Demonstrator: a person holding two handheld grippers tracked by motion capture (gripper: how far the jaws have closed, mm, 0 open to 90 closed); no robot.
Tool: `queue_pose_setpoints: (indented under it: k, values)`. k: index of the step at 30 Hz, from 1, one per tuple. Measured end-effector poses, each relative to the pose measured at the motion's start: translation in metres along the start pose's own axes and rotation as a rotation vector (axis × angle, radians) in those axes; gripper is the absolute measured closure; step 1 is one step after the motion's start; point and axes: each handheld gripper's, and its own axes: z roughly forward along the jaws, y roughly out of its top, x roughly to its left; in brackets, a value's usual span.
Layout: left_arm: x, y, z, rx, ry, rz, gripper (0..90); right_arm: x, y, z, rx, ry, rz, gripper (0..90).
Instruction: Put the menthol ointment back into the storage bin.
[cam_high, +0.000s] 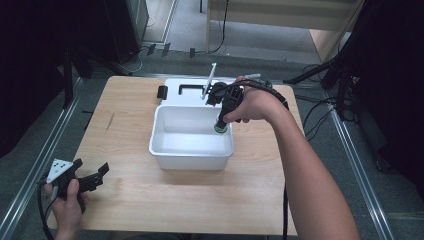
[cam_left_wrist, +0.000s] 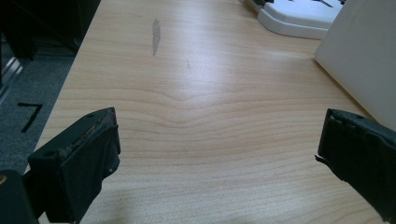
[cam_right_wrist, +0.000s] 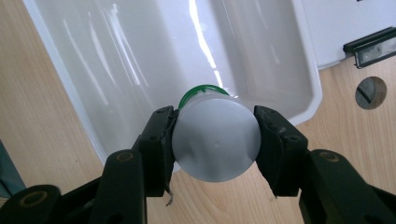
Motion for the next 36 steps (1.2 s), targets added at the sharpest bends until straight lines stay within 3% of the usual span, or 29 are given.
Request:
queue_pose_setpoints:
  k: [23, 36]
  values:
    - [0.000, 0.000, 0.000, 0.001, 0.003, 0.000, 0.0, 0.003, -0.001, 0.044, 0.019, 0.020, -0.062, 51.7]
    - [0.000, 0.000, 0.001, 0.001, 0.002, -0.003, 0.0, 0.006, -0.001, 0.078, 0.069, 0.028, -0.077, 51.6]
